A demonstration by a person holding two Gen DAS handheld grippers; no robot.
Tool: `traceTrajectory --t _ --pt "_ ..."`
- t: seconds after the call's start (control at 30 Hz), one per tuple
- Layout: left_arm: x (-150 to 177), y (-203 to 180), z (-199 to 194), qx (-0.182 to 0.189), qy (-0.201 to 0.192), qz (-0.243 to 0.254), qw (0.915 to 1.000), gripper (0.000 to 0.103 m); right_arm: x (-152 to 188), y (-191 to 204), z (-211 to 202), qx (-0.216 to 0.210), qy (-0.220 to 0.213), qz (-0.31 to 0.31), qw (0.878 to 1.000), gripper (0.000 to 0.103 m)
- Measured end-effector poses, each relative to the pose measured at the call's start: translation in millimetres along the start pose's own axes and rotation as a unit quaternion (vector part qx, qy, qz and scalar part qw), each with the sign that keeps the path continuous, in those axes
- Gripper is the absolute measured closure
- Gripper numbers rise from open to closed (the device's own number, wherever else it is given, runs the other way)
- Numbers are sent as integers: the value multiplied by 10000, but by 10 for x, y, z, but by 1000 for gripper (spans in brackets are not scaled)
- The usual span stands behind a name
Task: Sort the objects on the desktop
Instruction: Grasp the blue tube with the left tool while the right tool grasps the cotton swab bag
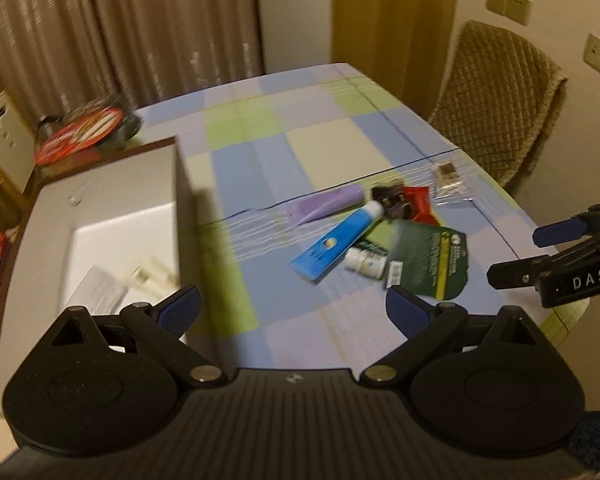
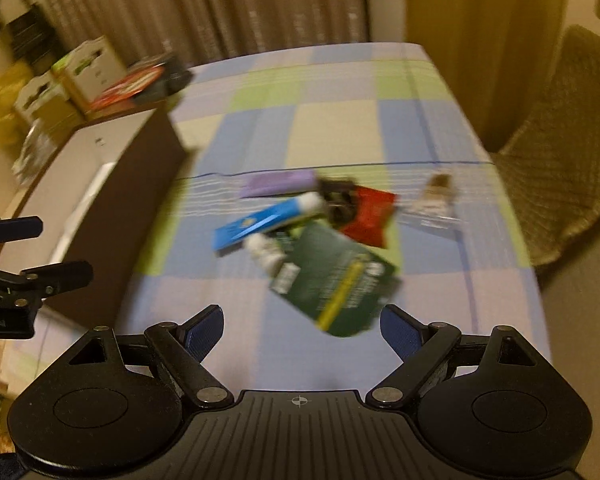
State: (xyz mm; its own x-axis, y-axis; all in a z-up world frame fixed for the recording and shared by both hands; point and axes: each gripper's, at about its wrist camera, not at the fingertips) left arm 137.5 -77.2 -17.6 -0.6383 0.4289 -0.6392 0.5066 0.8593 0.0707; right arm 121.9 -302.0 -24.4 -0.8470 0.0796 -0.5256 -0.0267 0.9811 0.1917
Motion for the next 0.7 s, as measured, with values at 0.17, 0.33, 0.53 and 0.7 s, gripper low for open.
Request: traceTrajectory --t 0.17,0.33,0.53,0.7 --pt "-191 -222 201 196 -84 335 9992 9 -13 -336 8 111 9 335 9994 15" --pt "-351 -303 534 435 78 639 9970 20 -21 -614 68 164 52 648 9978 15" --pt "-522 -332 1004 674 389 1076 9911 22 -91 -848 237 264 203 936 9951 15" --pt "-656 -324 1508 870 758 1321 9845 37 -194 -979 395 339 316 1074 9931 15"
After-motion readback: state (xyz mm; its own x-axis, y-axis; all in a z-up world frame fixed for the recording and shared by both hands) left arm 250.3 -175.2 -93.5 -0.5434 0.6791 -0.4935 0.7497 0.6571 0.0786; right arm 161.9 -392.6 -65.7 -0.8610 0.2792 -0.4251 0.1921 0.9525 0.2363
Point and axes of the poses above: each gripper's, at about its wrist camera, not at the fingertips, and z roughly the way its jaws point, y to its left, x to its underside, and after that the axes turned 2 degrees about z, right-handed
